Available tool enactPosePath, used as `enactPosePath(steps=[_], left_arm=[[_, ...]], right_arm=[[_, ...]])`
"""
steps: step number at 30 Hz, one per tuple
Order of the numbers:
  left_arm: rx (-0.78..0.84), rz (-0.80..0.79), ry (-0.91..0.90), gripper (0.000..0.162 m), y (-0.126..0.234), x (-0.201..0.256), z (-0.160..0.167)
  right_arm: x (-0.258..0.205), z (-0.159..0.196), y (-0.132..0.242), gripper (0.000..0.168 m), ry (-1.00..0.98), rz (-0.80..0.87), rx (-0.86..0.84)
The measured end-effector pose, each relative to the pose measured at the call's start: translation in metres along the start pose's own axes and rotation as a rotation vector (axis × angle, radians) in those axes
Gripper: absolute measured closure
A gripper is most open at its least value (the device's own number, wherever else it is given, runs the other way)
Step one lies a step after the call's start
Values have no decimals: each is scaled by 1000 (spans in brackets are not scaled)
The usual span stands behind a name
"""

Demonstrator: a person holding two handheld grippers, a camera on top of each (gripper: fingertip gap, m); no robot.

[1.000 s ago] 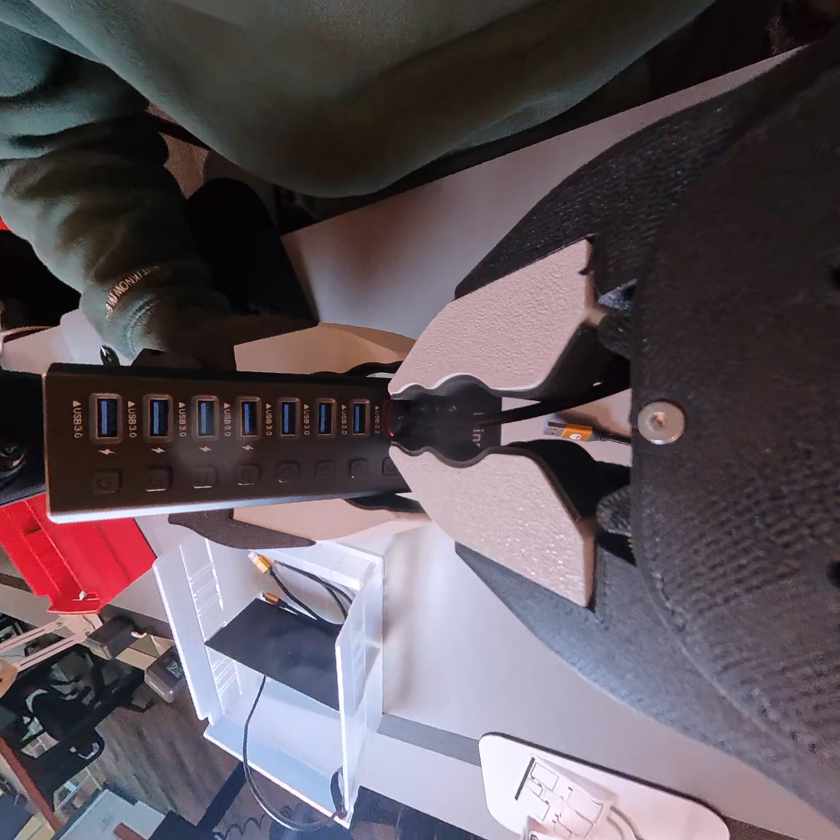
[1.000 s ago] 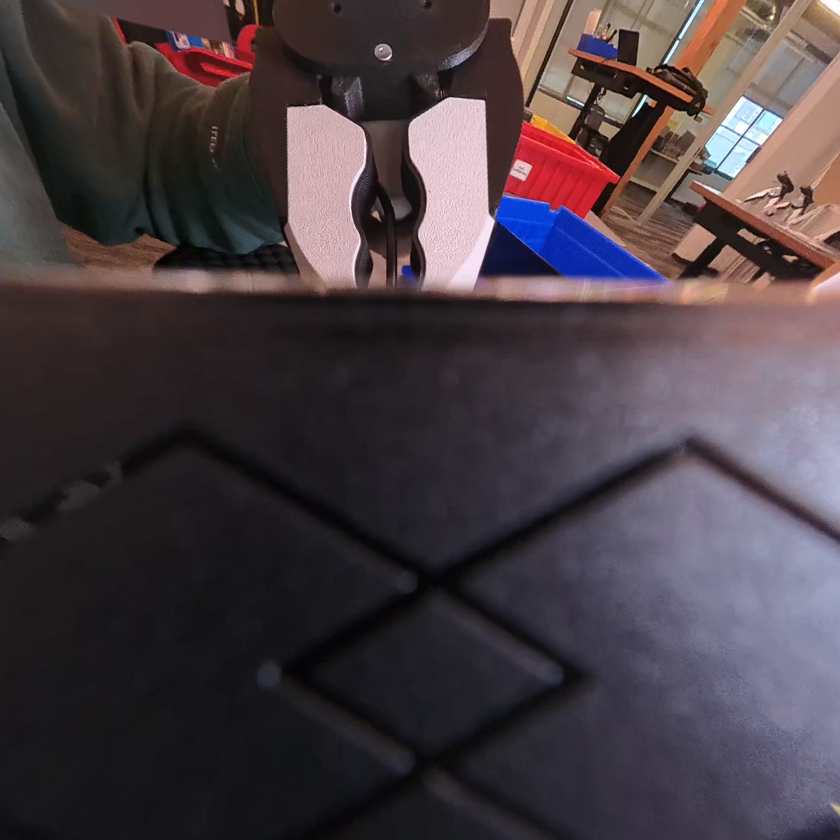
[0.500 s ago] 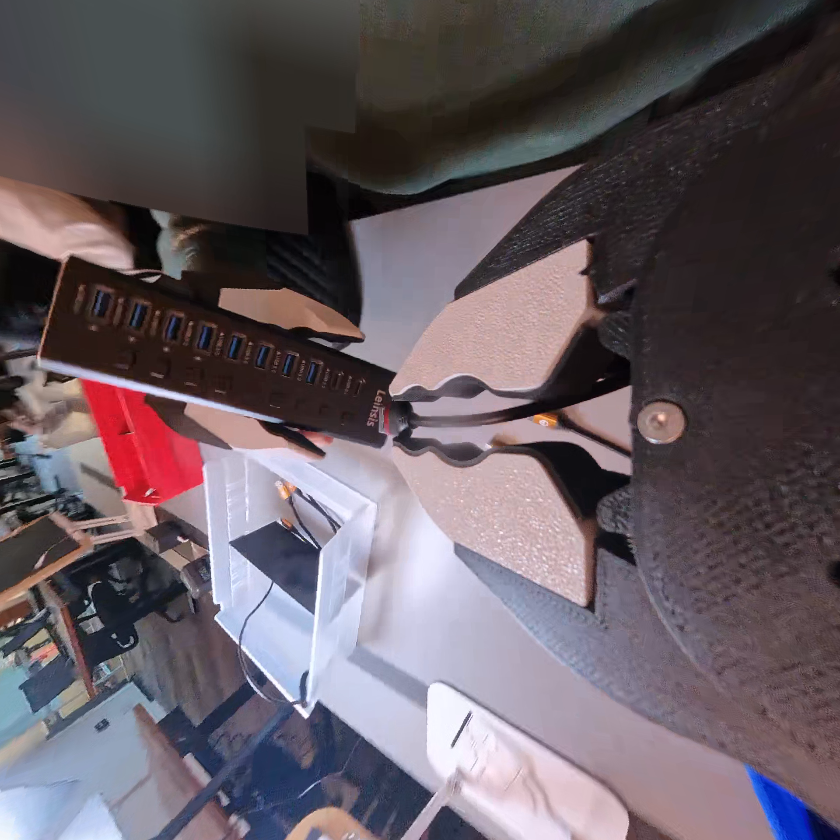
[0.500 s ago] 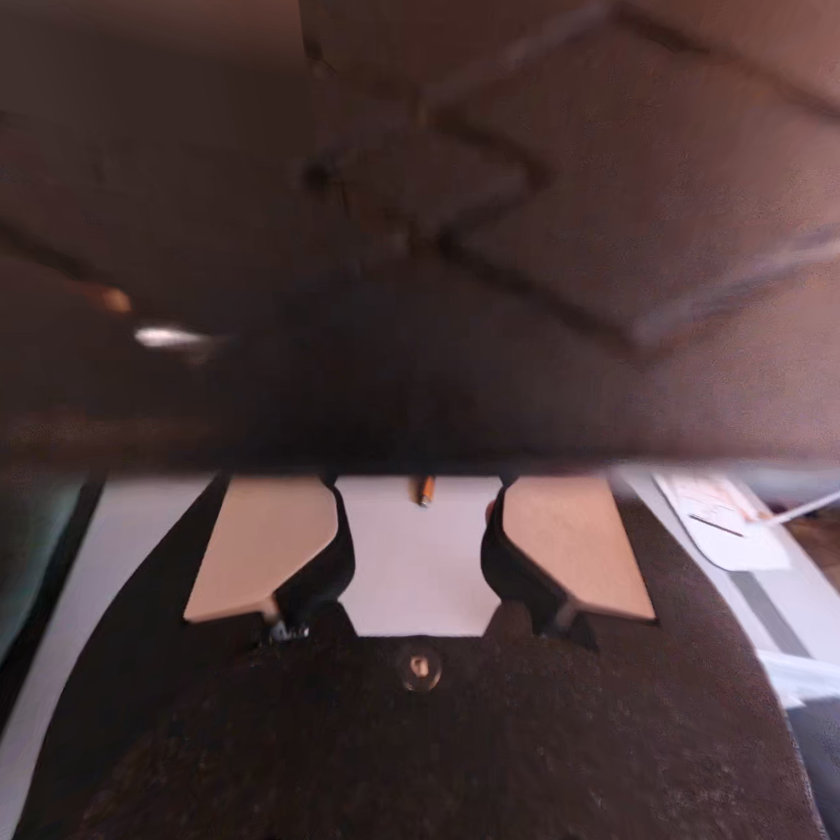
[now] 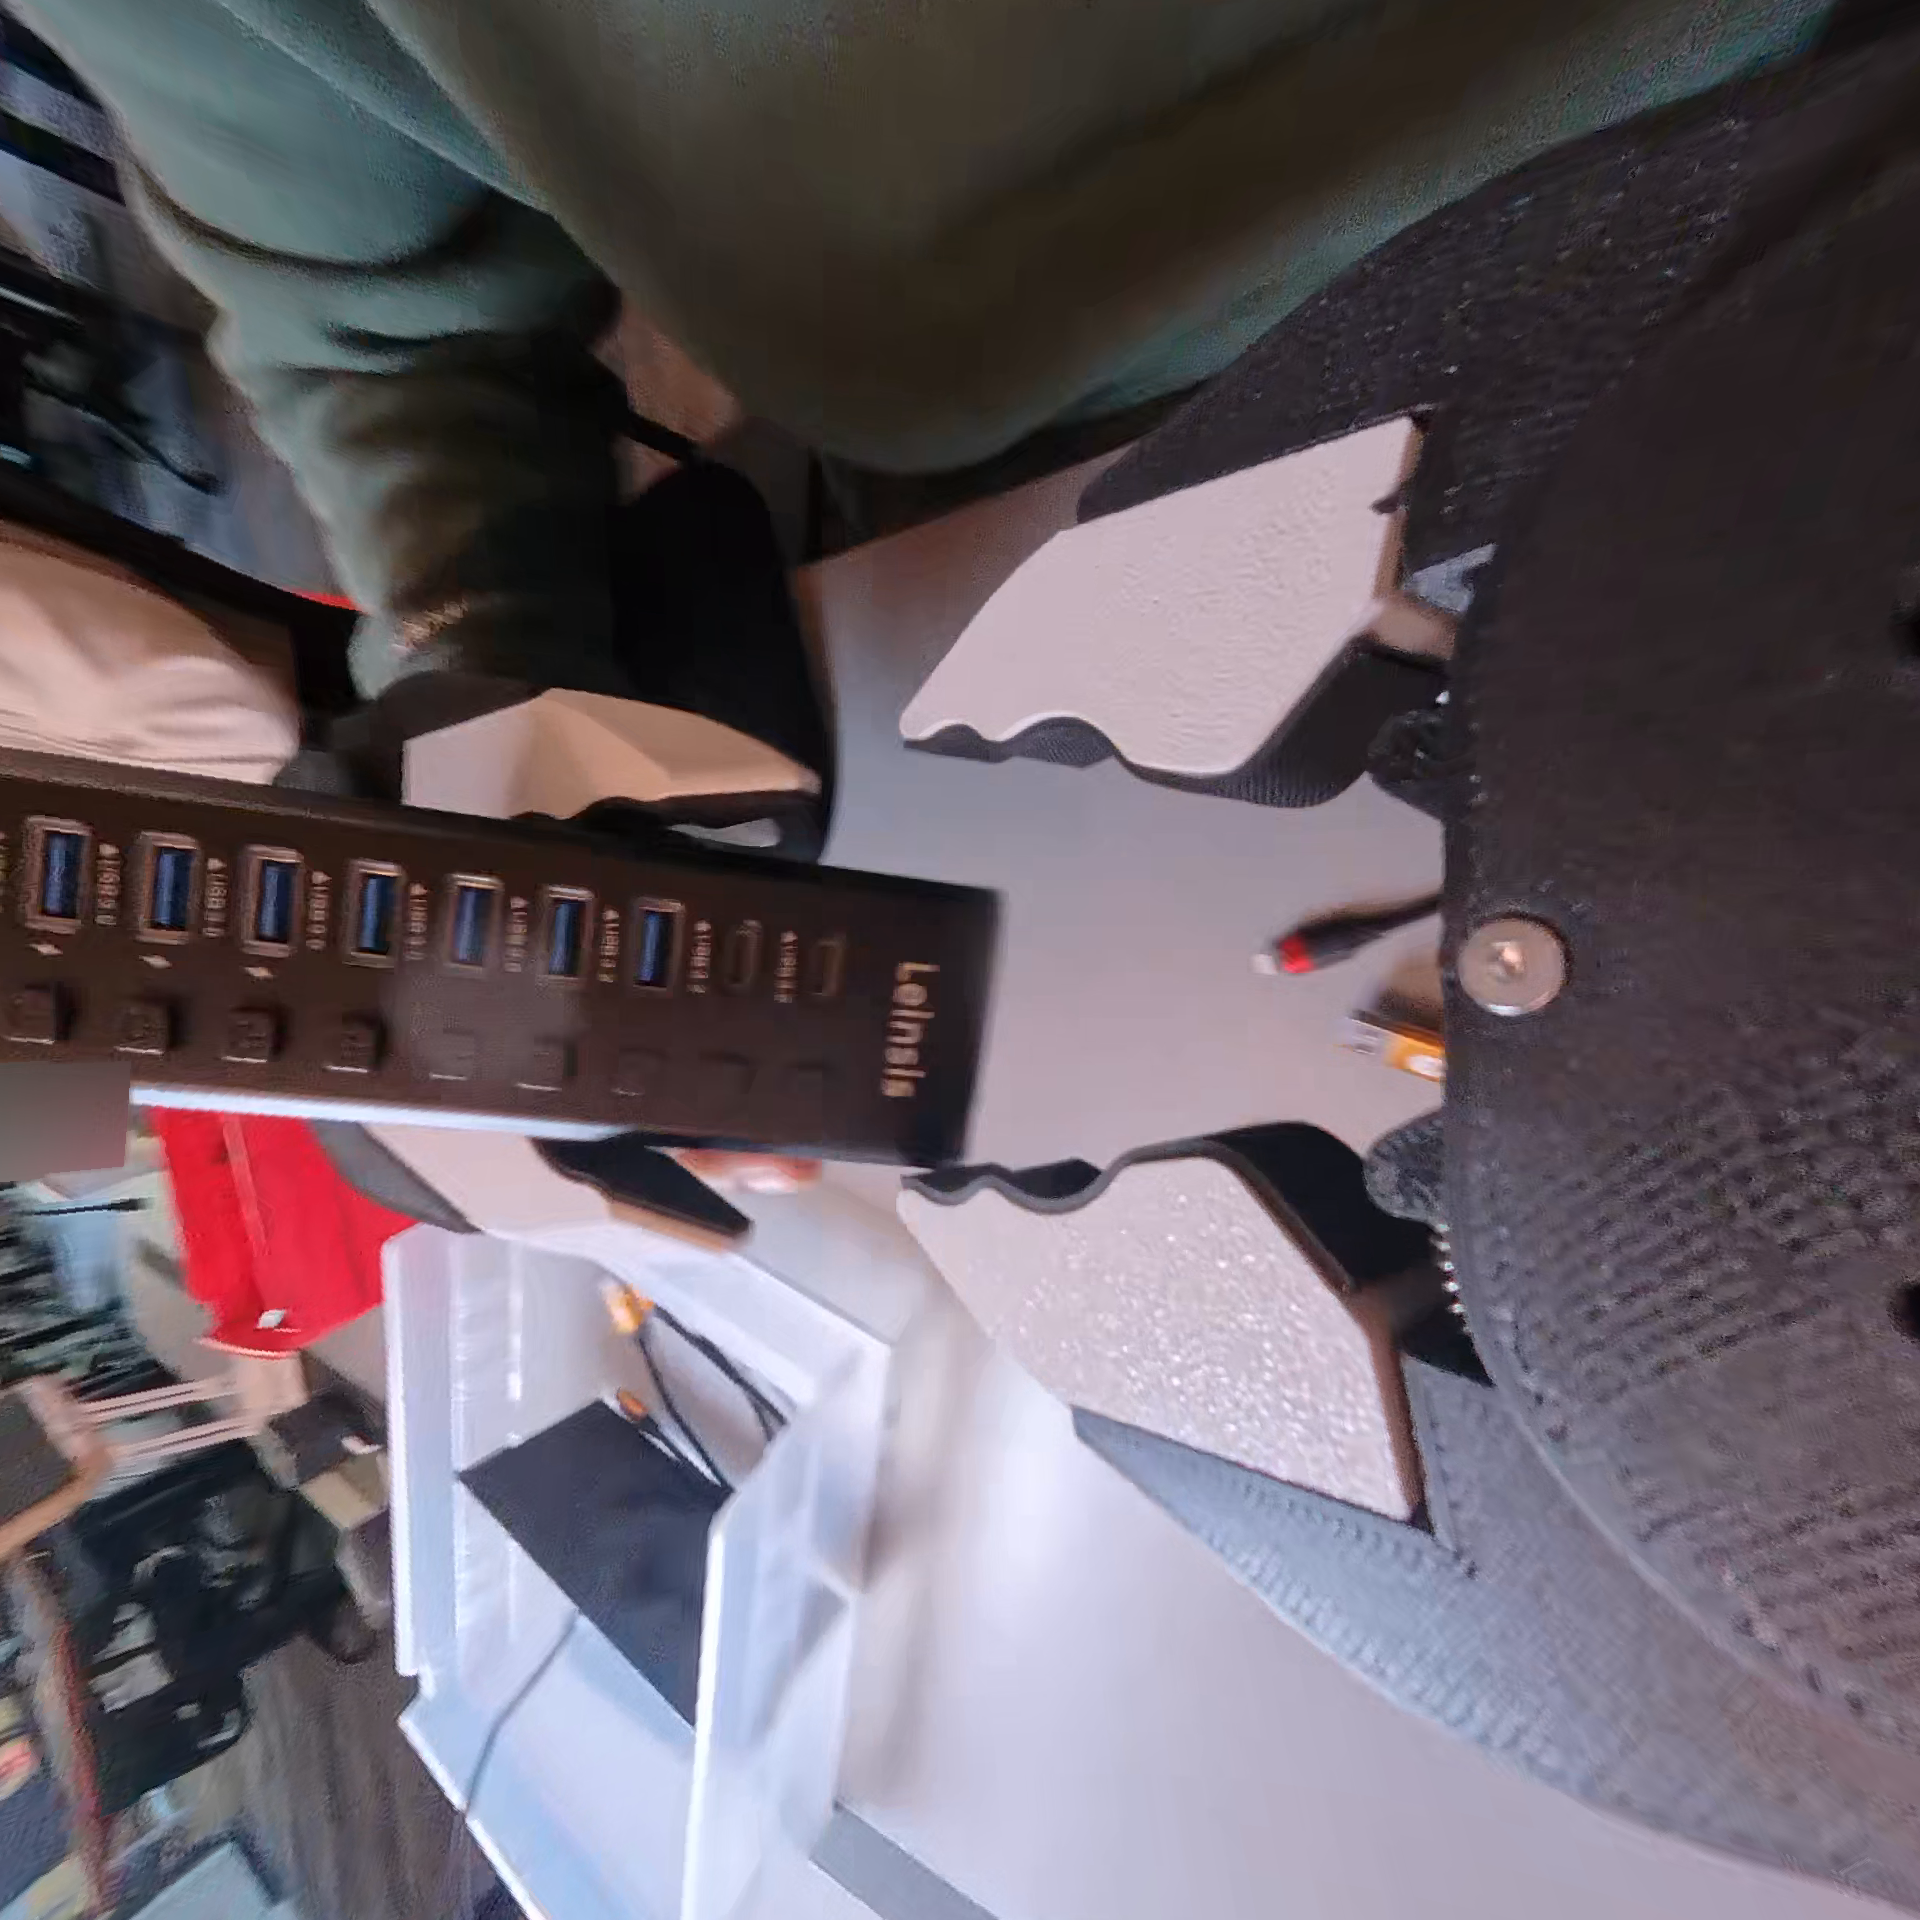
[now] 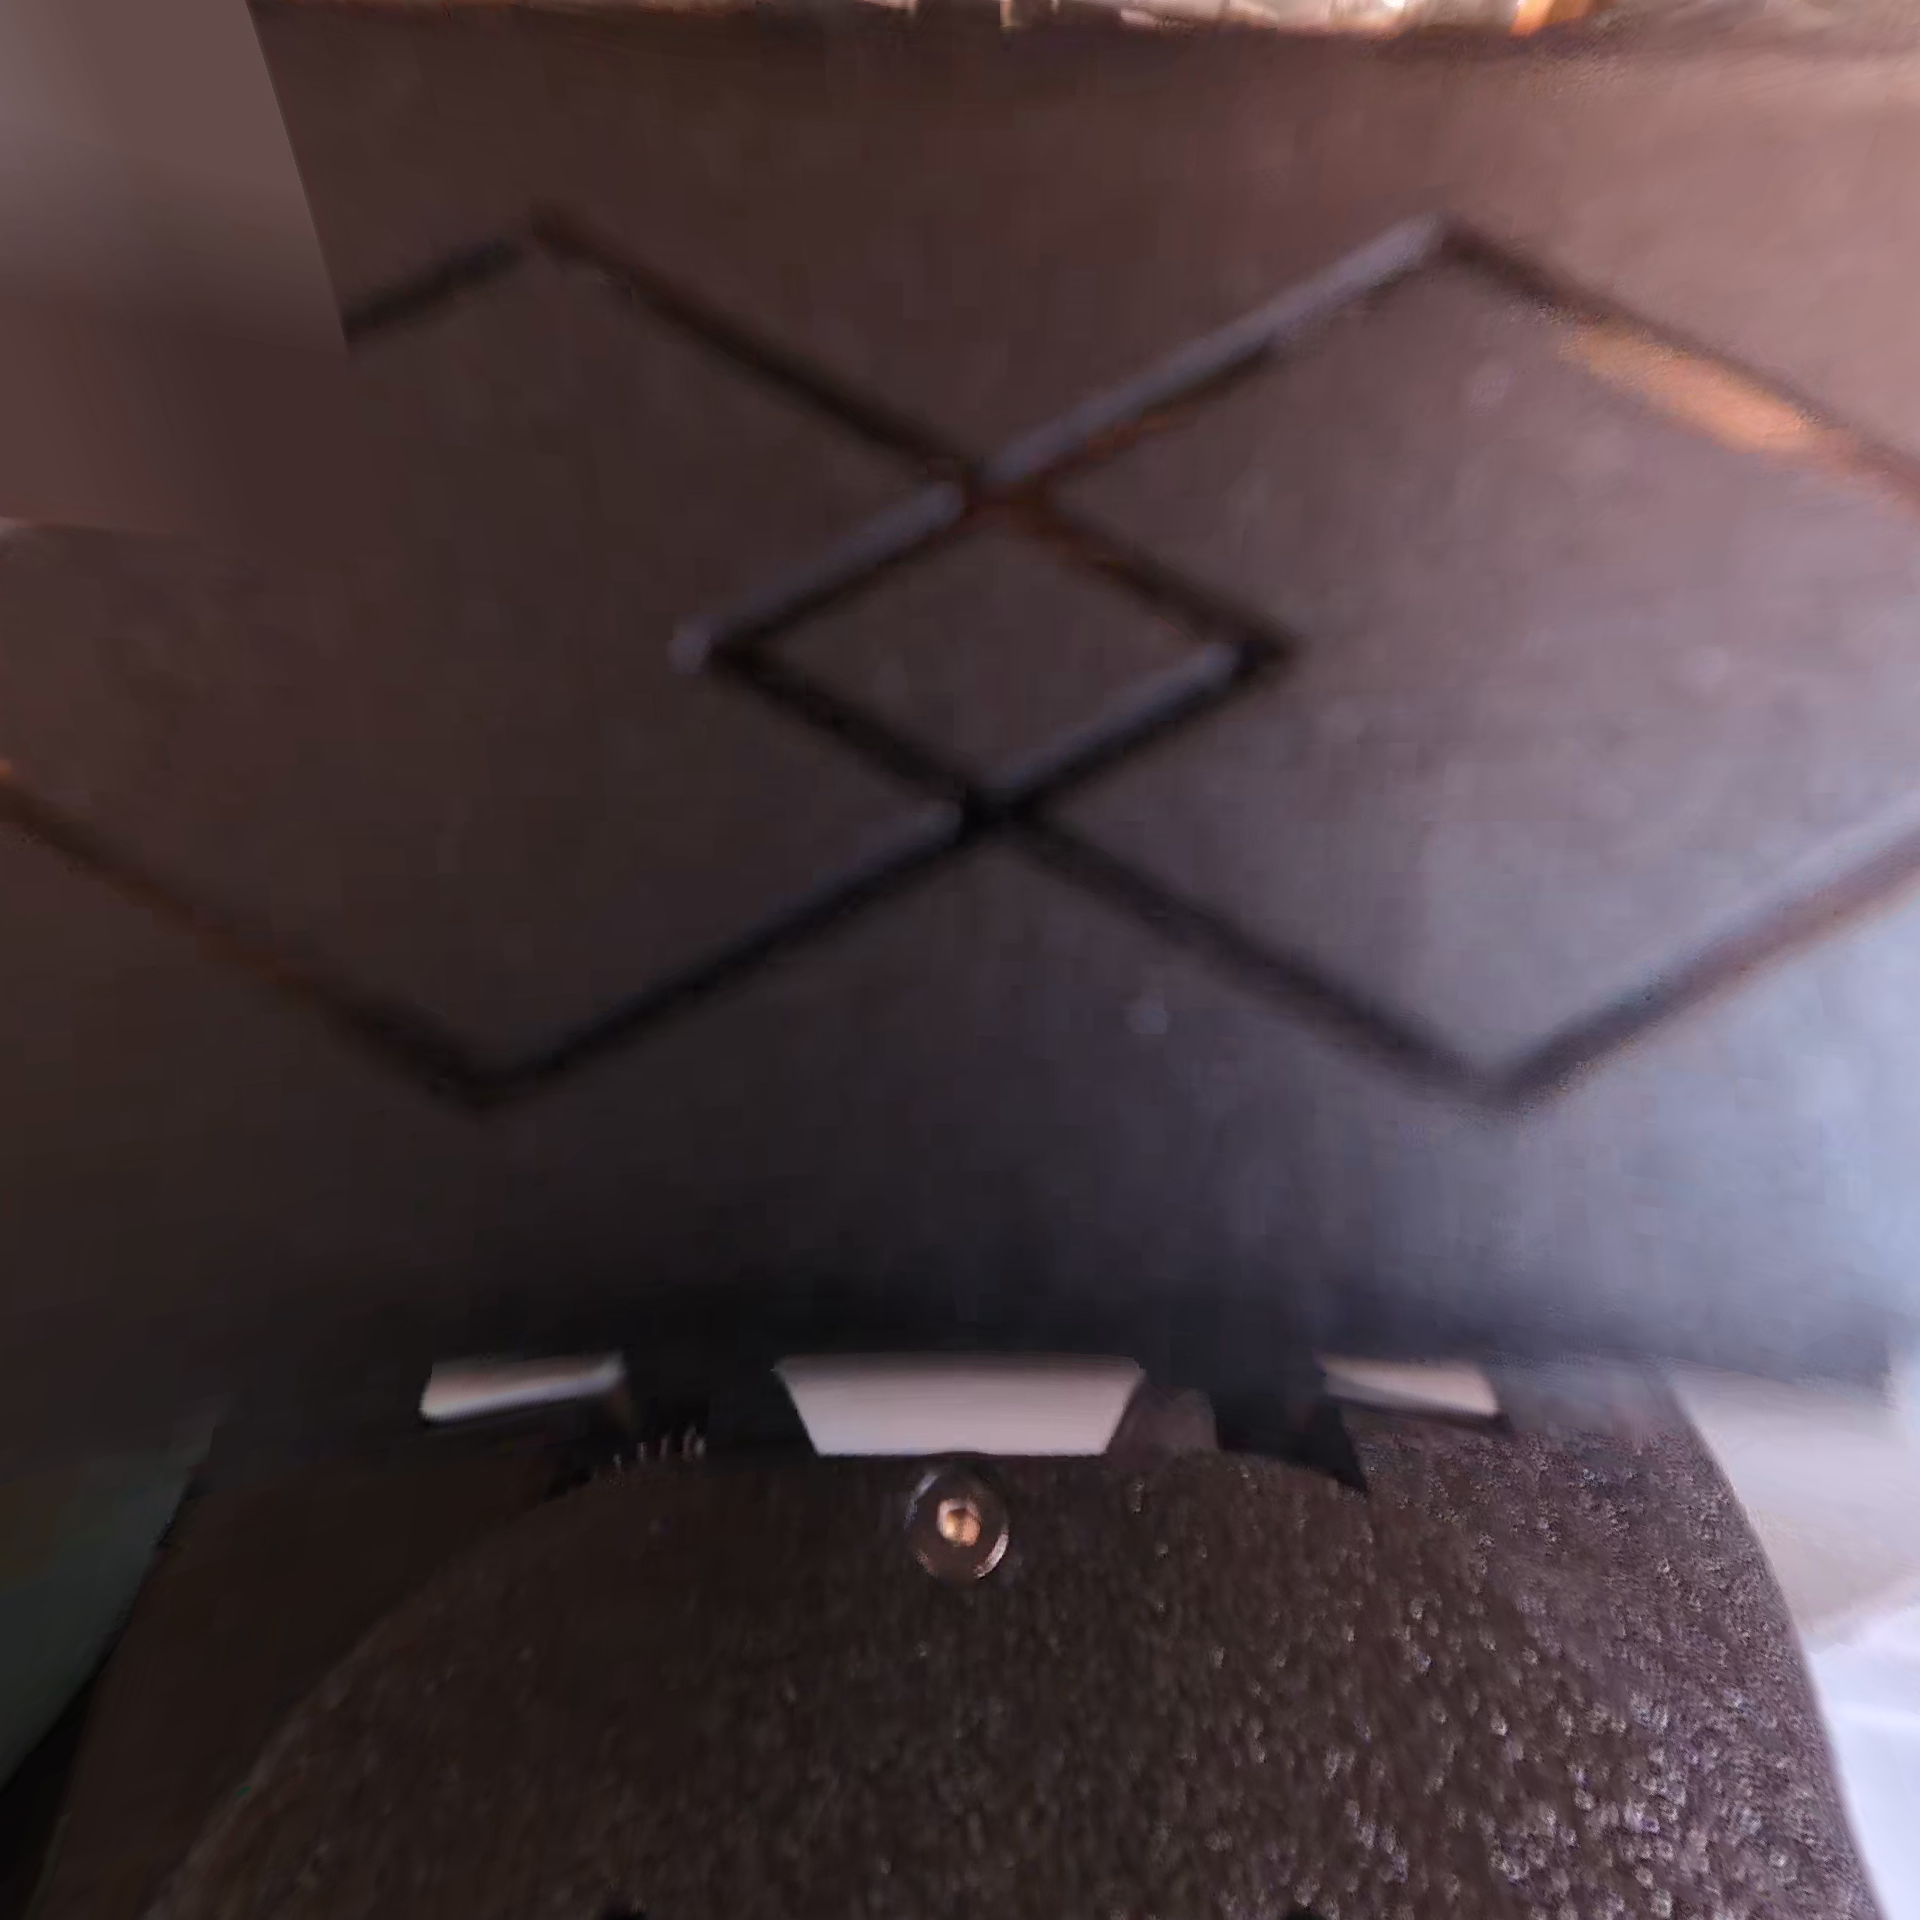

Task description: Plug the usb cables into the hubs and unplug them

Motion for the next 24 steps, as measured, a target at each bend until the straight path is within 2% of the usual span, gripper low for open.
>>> enactPosePath(steps=[1,3,8,11,16,20,24], left_arm=[[35,7,1,87,-7,0,-1],[110,15,-23,101,-13,0,-8],[47,8,-44,101,-18,4,0],[69,5,-17,102,-1,1,-7],[31,-87,-57,102,25,-12,-1],[-50,-181,-160,102,39,-16,0],[-175,-262,-280,102,42,-22,-4]], right_arm=[[-1,-4,-2,100,-10,-12,38],[-5,-9,-6,98,-22,-38,85],[-12,-7,-8,98,-7,-54,92],[-9,5,-3,98,-70,-50,1],[5,2,25,102,-160,7,37],[19,12,53,94,-70,80,-161],[26,3,59,87,248,76,-541]])
Point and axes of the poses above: each gripper's, where its closed fingertips meet, y back along the fingers, z out of its underside, x = y × z across the jaws, the point moved 3 cm from there along y, back along the fingers, and after that the axes turned 15 degrees about y, right-handed, at the moved point
